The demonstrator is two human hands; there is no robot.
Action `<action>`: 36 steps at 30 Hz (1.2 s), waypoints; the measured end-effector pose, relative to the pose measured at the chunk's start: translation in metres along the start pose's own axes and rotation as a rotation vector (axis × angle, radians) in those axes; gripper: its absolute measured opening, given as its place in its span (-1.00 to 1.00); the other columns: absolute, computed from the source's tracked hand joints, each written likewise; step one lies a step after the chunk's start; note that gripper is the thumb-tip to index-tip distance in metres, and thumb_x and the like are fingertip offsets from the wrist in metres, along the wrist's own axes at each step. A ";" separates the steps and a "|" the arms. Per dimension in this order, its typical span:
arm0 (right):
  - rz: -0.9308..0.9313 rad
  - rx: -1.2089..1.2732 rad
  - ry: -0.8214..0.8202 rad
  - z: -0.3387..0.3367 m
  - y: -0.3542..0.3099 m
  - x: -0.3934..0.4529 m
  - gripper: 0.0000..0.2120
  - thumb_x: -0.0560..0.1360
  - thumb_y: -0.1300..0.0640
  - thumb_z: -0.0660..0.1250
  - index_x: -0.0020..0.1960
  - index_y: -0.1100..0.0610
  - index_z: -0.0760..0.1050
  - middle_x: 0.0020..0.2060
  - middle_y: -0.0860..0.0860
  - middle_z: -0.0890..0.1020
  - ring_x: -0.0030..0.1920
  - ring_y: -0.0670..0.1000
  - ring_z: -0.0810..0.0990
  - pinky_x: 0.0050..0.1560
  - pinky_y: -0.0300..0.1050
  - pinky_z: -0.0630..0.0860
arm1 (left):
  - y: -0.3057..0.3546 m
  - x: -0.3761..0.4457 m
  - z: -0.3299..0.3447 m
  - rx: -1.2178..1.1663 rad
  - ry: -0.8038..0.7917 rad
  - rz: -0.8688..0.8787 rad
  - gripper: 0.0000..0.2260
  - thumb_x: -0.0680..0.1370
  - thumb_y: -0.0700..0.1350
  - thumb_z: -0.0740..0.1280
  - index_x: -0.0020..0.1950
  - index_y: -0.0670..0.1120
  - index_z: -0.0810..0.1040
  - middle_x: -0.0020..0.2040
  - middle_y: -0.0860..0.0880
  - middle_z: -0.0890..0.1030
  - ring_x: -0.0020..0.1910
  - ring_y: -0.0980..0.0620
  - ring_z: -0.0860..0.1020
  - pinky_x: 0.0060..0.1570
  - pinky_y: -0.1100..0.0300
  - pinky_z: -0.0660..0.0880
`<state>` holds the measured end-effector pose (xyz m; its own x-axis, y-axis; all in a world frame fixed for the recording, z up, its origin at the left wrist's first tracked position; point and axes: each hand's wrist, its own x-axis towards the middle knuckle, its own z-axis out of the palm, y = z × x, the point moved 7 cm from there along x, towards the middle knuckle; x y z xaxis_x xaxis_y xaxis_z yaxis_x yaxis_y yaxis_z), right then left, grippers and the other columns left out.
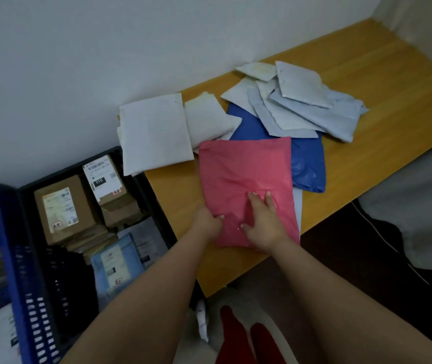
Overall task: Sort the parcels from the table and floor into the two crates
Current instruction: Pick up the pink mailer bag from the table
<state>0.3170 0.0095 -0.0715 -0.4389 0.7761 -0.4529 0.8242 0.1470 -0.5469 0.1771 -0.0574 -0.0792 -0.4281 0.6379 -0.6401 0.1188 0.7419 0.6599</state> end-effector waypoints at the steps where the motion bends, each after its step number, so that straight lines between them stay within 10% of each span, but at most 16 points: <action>1: 0.016 0.019 0.021 -0.002 0.000 -0.002 -0.21 0.50 0.13 0.37 0.58 -0.01 -0.01 0.57 0.14 -0.12 0.56 0.12 -0.08 0.46 -0.05 0.12 | 0.001 -0.001 -0.001 -0.022 0.014 0.020 -0.63 0.58 -0.23 0.30 0.38 -0.22 0.36 0.30 -0.19 0.49 0.28 -0.17 0.47 0.22 0.06 0.43; 8: 0.040 0.080 0.230 -0.030 -0.027 -0.014 -0.39 0.59 -0.15 0.18 0.56 0.05 0.11 0.54 0.15 0.13 0.56 0.13 0.00 0.48 0.07 0.10 | 0.037 -0.020 -0.027 -0.238 -0.018 0.267 -0.67 0.58 -0.30 0.26 0.32 -0.05 0.41 0.03 0.04 0.54 -0.08 0.16 0.52 -0.16 0.34 0.54; 13: -0.013 0.149 0.426 -0.067 -0.078 -0.023 -0.43 0.63 -0.14 0.08 0.53 0.15 0.18 0.47 0.16 0.30 0.51 0.15 0.17 0.46 0.11 0.20 | 0.091 -0.054 -0.061 -0.241 -0.054 0.530 -0.72 0.59 -0.33 0.22 0.27 -0.12 0.51 0.12 -0.12 0.61 0.02 -0.09 0.58 0.08 0.00 0.56; 19: -0.091 0.545 0.590 -0.113 -0.130 -0.037 -0.43 0.55 -0.30 0.14 0.35 0.10 0.43 0.04 0.05 0.62 0.12 0.07 0.58 0.04 -0.03 0.54 | 0.152 -0.101 -0.100 0.013 0.012 1.011 -0.75 0.59 -0.40 0.15 0.03 -0.28 0.62 -0.21 -0.15 0.55 -0.18 0.03 0.53 -0.14 0.17 0.46; 22: -0.031 0.811 0.647 -0.123 -0.144 -0.039 -0.48 0.47 -0.26 0.32 0.19 0.15 0.46 -0.07 0.03 0.63 -0.08 0.01 0.63 -0.11 -0.08 0.58 | 0.157 -0.118 -0.107 0.155 0.025 1.076 -0.68 0.55 -0.45 0.14 0.12 -0.26 0.64 -0.07 -0.18 0.45 -0.05 0.04 0.44 -0.10 0.49 0.32; 28: 0.097 1.020 0.804 -0.121 -0.135 -0.044 -0.73 0.54 0.19 0.17 0.21 0.19 0.43 -0.13 0.01 0.55 -0.19 -0.01 0.50 -0.10 -0.06 0.46 | 0.140 -0.119 -0.112 0.207 -0.123 1.044 -0.79 0.56 -0.28 0.31 0.16 -0.16 0.65 -0.04 -0.08 0.45 -0.07 0.04 0.47 -0.11 0.41 0.36; 36: 0.044 1.218 0.799 -0.116 -0.121 -0.050 -0.82 0.55 0.18 0.13 -0.16 0.02 0.45 -0.25 -0.01 0.54 -0.23 -0.02 0.53 -0.23 -0.16 0.51 | 0.120 -0.073 -0.203 0.038 0.520 0.808 -0.66 0.55 0.02 0.32 0.27 -0.10 0.56 0.21 -0.11 0.55 0.24 -0.07 0.44 0.27 0.09 0.34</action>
<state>0.2803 0.0236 0.0989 0.2252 0.9530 -0.2028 -0.1546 -0.1706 -0.9731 0.0414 -0.0571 0.1267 -0.5471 0.7948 0.2627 0.5767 0.1305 0.8064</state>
